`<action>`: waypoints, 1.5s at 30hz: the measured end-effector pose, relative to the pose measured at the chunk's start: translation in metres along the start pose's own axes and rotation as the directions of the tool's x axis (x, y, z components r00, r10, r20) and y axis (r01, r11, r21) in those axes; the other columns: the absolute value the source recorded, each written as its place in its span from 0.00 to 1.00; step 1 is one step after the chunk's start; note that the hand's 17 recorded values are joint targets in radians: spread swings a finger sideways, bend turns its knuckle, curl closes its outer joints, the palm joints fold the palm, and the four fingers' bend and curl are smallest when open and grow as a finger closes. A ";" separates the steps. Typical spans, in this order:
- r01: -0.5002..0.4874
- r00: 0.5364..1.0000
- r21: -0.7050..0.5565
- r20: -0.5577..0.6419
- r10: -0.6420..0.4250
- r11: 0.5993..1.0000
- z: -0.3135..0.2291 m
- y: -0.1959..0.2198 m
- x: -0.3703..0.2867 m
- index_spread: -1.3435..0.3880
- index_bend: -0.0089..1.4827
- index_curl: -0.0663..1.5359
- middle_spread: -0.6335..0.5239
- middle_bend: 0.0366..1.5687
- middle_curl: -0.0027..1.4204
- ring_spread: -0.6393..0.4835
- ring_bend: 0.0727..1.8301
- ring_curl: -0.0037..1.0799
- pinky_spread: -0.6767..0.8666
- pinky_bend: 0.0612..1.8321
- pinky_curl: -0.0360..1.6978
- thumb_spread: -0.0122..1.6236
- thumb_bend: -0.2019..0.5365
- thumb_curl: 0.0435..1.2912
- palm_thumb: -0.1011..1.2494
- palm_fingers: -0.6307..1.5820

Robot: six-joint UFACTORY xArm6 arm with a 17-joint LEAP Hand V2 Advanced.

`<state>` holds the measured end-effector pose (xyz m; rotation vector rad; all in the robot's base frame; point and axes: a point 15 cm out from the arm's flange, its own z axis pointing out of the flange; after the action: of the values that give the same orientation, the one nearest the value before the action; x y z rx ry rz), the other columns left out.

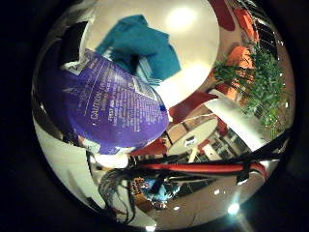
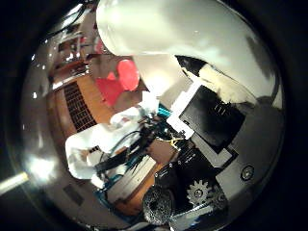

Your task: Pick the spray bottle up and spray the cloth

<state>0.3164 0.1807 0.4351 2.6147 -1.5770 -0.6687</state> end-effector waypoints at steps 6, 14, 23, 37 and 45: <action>0.057 0.967 0.262 0.224 -0.118 0.964 -0.030 -0.045 -0.071 0.66 0.79 0.48 0.47 0.87 0.43 0.44 0.79 0.53 0.30 0.53 0.76 0.71 0.26 0.54 0.81 0.83; 0.021 0.880 0.428 0.421 -0.220 0.903 0.020 -0.096 -0.102 0.66 0.79 0.48 0.47 0.87 0.43 0.44 0.79 0.53 0.30 0.53 0.76 0.70 0.26 0.54 0.82 0.83; 0.001 0.737 0.571 0.555 -0.387 0.821 0.075 -0.133 -0.119 0.66 0.79 0.48 0.47 0.87 0.43 0.44 0.79 0.53 0.29 0.53 0.76 0.70 0.26 0.54 0.82 0.83; 0.019 0.690 0.613 0.563 -0.454 0.790 0.146 -0.184 -0.103 0.67 0.79 0.48 0.49 0.87 0.43 0.44 0.79 0.53 0.29 0.53 0.77 0.70 0.26 0.55 0.81 0.83; 0.006 0.695 0.587 0.579 -0.425 0.810 0.164 -0.190 -0.094 0.67 0.78 0.48 0.49 0.87 0.42 0.44 0.79 0.53 0.29 0.53 0.76 0.70 0.25 0.54 0.78 0.83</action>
<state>0.3783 0.3867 0.2760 3.2503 -1.8229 -1.6096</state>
